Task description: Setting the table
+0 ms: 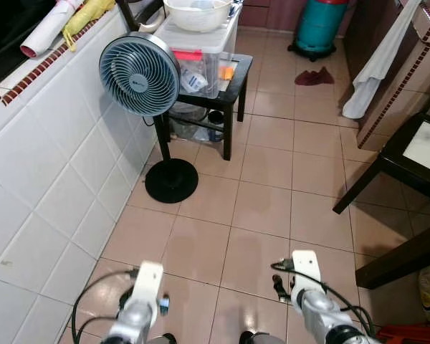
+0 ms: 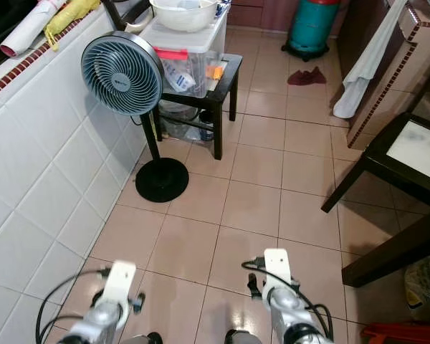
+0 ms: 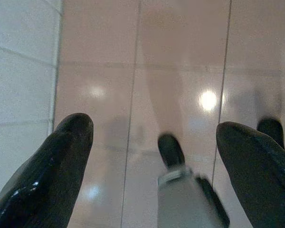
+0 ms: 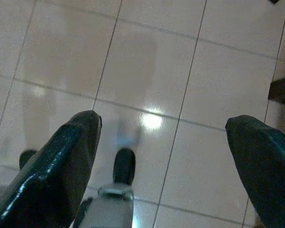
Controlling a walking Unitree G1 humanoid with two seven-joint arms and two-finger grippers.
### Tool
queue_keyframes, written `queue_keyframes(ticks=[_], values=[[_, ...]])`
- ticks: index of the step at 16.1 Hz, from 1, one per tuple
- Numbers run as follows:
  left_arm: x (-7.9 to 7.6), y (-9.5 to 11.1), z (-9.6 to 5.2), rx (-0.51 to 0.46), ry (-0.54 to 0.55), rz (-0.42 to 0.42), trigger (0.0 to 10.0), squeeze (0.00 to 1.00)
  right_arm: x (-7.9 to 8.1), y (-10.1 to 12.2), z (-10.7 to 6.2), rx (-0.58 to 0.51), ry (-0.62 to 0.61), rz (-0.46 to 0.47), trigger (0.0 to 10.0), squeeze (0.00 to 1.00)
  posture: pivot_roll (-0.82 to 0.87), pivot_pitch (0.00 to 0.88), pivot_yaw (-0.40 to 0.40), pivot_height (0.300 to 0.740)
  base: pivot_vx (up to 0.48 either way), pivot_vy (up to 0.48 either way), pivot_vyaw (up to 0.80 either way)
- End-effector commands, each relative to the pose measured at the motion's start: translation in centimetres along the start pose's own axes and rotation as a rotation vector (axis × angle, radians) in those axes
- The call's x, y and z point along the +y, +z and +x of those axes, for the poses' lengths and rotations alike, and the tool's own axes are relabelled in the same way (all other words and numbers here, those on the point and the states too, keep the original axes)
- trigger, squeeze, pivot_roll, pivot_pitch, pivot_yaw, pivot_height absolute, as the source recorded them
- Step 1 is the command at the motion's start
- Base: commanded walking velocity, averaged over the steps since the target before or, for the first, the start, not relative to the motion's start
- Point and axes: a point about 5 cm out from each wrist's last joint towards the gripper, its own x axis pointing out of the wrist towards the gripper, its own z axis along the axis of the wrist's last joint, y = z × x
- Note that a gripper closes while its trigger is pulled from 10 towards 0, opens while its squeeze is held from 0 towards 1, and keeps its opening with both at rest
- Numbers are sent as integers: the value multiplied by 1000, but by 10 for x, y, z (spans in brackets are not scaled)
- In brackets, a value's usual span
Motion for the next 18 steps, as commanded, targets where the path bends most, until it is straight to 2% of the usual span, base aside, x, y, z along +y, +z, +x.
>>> queue_keyframes(ticks=[1, 2, 3, 4, 6, 12, 18], values=[[4, 6, 1, -19, 26, -13, 10000, 0, 0, 5, 1, -11, -5, 25, 10000, 0, -113, 130, 15, 740, 0, 0, 0], [5, 12, 2, -33, 34, -6, 10000, 0, 1, 11, 2, -22, -3, 27, 10000, 0, -111, 118, 15, 740, 0, 0, 0], [28, 21, 3, -71, 56, -34, 10000, 0, 4, 22, 3, -48, 4, 27, 10000, 0, -111, 112, 16, 740, 0, 0, 0], [54, 15, 2, -70, 76, -47, 10000, 0, 5, 27, 3, -59, 7, 25, 10000, 0, -112, 100, 18, 740, 0, 0, 0], [66, 15, 1, -74, 87, -44, 10000, 0, 6, 30, 4, -65, 9, 24, 10000, 0, -114, 95, 19, 740, 0, 0, 0], [64, 7, 0, -55, 79, -48, 10000, 0, 6, 29, 4, -64, 12, 15, 10000, 0, -117, 87, 15, 740, 0, 0, 0], [57, 13, 1, -62, 70, -56, 10000, 0, 7, 29, 4, -63, 14, 10, 10000, 0, -120, 89, 13, 740, 0, 0, 0]])
